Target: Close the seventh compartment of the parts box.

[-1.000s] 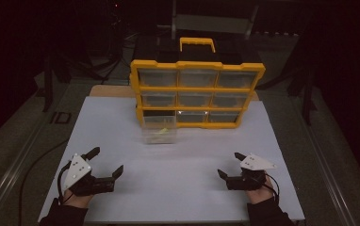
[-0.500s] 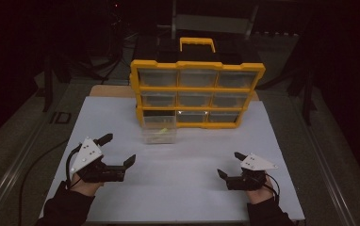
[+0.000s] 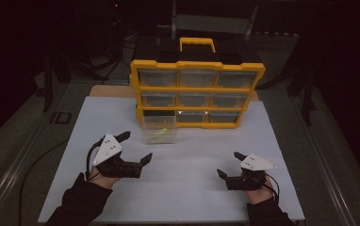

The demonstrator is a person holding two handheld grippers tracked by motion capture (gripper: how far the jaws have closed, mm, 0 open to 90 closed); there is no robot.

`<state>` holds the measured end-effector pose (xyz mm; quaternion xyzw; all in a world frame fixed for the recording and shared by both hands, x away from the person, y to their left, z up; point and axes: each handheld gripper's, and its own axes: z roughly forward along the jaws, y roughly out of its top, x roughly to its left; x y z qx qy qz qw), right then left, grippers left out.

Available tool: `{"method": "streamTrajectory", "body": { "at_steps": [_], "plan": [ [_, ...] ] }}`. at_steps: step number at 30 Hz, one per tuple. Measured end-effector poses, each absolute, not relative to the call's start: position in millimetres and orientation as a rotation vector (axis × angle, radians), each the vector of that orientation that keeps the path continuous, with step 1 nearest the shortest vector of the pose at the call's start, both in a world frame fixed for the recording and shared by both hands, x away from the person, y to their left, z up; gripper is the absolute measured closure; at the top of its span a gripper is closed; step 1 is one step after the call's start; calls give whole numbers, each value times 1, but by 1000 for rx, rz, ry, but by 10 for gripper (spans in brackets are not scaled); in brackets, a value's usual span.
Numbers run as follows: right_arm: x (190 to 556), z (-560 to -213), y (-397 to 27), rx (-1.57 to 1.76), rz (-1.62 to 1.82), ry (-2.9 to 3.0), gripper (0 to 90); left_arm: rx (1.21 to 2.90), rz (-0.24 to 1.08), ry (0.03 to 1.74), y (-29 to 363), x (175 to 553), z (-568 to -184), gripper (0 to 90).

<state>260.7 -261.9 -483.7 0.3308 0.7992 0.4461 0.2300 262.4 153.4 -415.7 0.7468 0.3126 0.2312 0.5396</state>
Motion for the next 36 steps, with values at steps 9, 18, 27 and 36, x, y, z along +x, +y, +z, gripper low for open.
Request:
{"method": "streamTrajectory", "body": {
  "at_steps": [9, 18, 27, 36],
  "plan": [
    [260, -484, -261, 907, 1229, 2200, 109, 1842, 570, 777, 135, 272, -437, 31],
    [260, -484, -262, 905, 1230, 2203, 109, 1880, 518, 798, 124, 284, -460, 54],
    [260, -484, -261, 900, 1226, 2209, 109, 1886, 491, 833, 123, 294, -478, 184],
    [260, -484, -261, 901, 1225, 2213, 109, 1914, 495, 851, 121, 299, -493, 361]
  ]
}}
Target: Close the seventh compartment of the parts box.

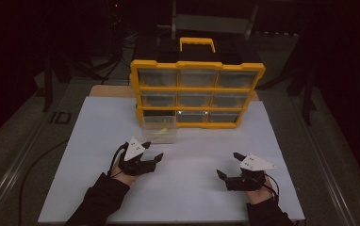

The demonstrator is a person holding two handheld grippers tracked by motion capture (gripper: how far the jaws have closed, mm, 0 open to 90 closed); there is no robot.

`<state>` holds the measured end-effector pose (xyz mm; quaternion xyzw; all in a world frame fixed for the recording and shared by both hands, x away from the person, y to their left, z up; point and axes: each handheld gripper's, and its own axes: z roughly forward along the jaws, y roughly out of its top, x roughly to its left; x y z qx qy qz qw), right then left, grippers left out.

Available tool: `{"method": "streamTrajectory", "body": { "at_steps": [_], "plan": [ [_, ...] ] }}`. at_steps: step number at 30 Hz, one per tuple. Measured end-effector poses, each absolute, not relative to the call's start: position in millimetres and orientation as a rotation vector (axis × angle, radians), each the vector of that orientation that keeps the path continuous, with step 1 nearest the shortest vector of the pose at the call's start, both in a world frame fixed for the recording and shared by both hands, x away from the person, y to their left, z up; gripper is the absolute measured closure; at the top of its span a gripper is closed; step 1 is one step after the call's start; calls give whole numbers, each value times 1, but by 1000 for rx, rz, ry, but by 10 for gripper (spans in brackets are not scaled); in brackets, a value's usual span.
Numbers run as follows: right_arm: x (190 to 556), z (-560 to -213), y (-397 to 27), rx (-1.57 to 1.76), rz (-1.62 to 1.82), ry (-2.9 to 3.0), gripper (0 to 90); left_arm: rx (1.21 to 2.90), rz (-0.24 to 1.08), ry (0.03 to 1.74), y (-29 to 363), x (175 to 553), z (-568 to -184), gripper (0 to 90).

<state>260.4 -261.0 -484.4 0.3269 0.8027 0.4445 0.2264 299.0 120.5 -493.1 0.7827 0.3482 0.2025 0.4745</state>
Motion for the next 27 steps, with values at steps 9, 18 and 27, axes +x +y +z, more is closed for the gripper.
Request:
{"method": "streamTrajectory", "body": {
  "at_steps": [9, 18, 27],
  "plan": [
    [260, -485, -261, 896, 1215, 2212, 110, 1927, 506, 860, 118, 303, -504, 577],
    [261, -485, -261, 896, 1217, 2209, 110, 1972, 526, 861, 114, 309, -512, 719],
    [260, -485, -261, 897, 1217, 2206, 110, 2003, 541, 876, 113, 320, -511, 891]
  ]
}}
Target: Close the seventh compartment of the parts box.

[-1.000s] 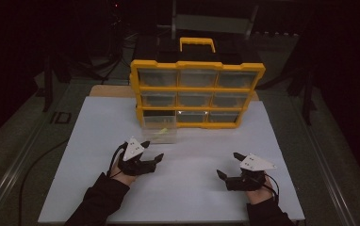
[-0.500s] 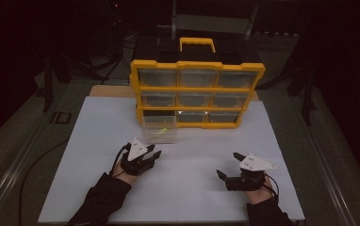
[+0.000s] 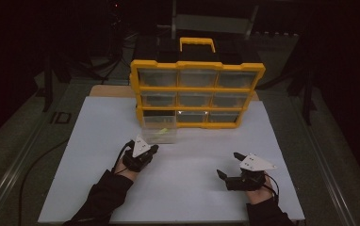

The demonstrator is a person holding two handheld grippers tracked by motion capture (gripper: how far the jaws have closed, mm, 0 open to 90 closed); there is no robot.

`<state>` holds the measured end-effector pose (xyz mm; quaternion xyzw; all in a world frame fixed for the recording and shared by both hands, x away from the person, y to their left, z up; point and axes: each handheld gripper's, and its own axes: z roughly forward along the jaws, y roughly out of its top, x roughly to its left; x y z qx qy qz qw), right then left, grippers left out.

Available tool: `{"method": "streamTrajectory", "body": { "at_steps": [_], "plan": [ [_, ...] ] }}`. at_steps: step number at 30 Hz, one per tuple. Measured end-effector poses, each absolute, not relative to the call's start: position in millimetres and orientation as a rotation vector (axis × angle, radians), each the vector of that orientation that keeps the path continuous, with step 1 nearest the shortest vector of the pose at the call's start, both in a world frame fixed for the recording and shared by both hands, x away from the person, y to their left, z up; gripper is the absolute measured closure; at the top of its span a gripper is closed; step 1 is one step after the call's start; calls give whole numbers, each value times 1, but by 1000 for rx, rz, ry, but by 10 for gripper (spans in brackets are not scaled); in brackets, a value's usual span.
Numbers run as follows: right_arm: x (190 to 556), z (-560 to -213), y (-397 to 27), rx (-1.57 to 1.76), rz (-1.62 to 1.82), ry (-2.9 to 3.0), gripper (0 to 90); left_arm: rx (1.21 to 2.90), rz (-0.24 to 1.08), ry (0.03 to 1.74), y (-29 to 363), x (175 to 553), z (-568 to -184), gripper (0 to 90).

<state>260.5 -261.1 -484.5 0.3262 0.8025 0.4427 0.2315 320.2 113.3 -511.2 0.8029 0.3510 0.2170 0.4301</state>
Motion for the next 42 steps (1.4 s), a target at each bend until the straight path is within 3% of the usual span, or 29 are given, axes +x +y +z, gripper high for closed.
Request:
{"method": "streamTrajectory", "body": {
  "at_steps": [42],
  "plan": [
    [261, -484, -264, 905, 1229, 2195, 110, 2039, 570, 879, 97, 353, -502, 900]
  ]
}}
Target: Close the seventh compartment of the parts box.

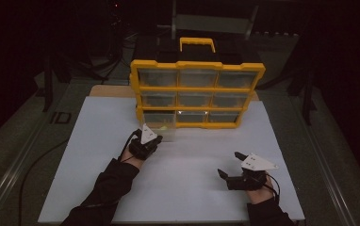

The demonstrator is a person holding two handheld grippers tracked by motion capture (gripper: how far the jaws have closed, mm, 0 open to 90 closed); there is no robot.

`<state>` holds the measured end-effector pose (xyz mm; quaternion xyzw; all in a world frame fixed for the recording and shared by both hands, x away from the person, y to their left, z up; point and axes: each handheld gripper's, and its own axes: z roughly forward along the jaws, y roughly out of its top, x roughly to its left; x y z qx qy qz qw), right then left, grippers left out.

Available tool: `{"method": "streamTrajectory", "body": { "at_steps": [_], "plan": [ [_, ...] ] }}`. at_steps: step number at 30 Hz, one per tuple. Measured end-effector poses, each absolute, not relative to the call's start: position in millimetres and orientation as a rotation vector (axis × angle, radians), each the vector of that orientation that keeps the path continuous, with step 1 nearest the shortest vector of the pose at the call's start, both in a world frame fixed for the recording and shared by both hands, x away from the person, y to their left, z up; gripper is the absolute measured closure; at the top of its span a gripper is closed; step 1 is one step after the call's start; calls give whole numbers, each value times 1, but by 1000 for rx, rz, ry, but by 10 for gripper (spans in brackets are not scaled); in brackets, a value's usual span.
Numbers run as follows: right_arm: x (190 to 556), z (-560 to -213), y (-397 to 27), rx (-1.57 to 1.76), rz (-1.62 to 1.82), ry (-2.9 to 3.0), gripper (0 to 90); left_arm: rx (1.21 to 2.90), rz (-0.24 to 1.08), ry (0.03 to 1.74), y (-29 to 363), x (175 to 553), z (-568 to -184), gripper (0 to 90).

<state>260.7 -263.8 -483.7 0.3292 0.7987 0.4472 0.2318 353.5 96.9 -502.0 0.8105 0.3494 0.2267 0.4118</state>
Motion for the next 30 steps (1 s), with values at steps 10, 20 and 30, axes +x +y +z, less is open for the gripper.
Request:
{"method": "streamTrajectory", "body": {
  "at_steps": [10, 20, 30],
  "plan": [
    [261, -483, -264, 903, 1230, 2194, 110, 2036, 575, 887, 96, 359, -501, 900],
    [260, -483, -263, 900, 1228, 2195, 110, 2028, 586, 898, 96, 367, -501, 900],
    [260, -483, -264, 899, 1230, 2192, 110, 2017, 589, 916, 94, 376, -501, 900]
  ]
}}
